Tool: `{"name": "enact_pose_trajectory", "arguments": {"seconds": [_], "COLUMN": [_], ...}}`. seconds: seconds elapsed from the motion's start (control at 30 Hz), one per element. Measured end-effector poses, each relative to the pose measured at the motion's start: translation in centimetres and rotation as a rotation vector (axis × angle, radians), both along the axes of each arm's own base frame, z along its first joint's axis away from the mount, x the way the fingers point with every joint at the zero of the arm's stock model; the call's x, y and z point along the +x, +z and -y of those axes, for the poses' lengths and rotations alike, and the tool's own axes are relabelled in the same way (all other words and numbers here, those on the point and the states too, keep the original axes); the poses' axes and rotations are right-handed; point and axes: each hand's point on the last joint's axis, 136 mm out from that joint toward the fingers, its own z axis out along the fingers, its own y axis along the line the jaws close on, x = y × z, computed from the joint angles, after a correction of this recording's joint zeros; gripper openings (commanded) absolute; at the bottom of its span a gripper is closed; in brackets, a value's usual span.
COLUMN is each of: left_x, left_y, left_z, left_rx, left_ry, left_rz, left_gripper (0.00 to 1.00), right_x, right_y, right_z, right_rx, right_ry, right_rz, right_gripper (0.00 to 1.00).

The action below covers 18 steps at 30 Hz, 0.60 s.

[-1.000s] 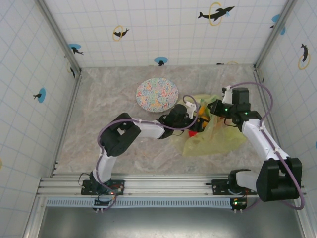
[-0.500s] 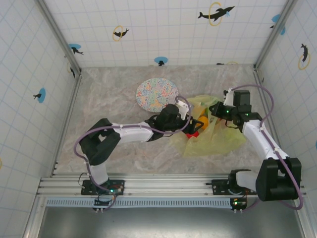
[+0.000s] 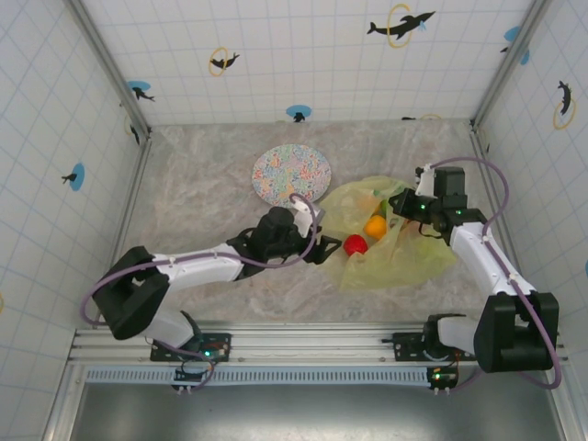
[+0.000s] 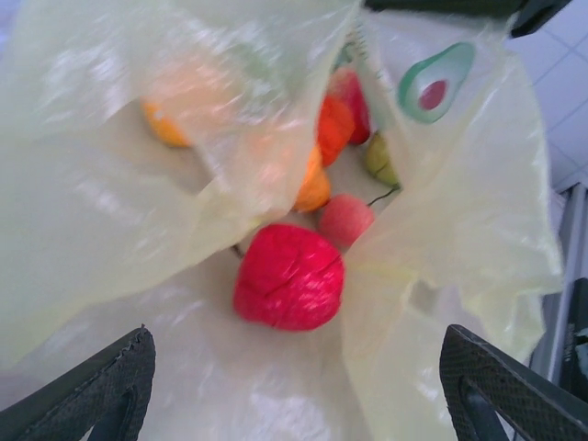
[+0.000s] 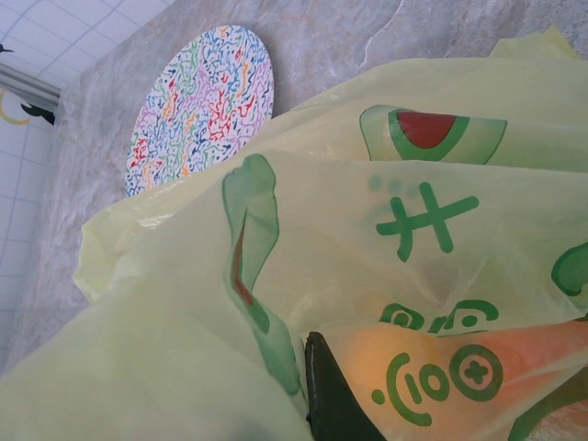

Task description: Place the fruits into the plastic bag

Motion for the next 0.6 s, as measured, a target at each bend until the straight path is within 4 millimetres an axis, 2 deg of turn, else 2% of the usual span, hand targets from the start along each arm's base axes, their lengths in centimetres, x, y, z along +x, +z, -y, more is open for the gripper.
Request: {"name": "enact_pose_trajectory", "arguments": {"seconds": [0.13, 0.23, 0.43, 0.6], "left_x": [1.5, 2.3, 1.2, 1.1], "left_y": [-2.2, -4.0, -7.9, -8.7], "left_z": [-2.4, -3.2, -2.8, -2.2], "left_rx": [0.045, 0.066, 0.106, 0.109], "left_ry": [0.110, 0.162, 0.150, 0.142], "left_rz": [-0.081, -0.149, -0.300, -0.340], "left_gripper": [0.81, 0.80, 0.76, 0.73], "right_x": [0.1, 0.2, 0.2, 0.2], "right_y": [0.1, 0.1, 0.1, 0.1], "right_z": [0.0, 0.0, -0.1, -0.1], "right_rx": [0.002, 0.004, 0.006, 0.006], "right_ry": [0.000, -0.001, -0.002, -0.002], "right_rz": [0.003, 0.009, 0.008, 0.008], "right_gripper": [0.00, 0.00, 0.00, 0.00]}}
